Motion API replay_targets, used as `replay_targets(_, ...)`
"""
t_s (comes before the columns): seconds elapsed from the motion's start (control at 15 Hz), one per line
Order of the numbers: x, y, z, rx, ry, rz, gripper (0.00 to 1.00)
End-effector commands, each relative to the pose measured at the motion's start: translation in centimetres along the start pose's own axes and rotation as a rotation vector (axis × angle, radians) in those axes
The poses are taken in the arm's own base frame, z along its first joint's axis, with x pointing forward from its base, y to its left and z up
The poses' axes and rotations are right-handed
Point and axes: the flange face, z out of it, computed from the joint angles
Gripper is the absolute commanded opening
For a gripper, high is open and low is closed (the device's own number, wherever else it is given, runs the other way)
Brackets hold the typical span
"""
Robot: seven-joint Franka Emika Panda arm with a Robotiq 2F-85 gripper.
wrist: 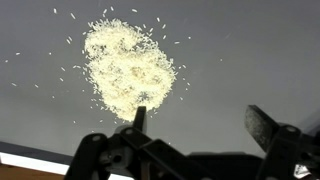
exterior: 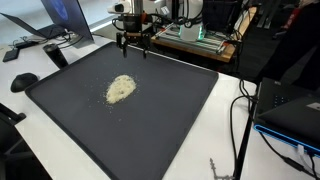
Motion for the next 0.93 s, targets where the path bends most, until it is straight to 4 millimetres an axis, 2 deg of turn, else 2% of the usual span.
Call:
replay_targets(0.0, -0.9, -1.5, 0.9, -0.077, -0.033, 0.037, 1.00)
replay_targets(0.2, -1.2, -1.5, 1.9, -0.109, -0.096, 0.079, 1.00)
replay_targets(0.4, 0.6, -1.8, 2.0, -0.152, -0.127, 0.136, 1.00)
replay_targets(0.87, 6.1, -5.5, -0.1, -0.194, -0.240, 0.110, 1.00)
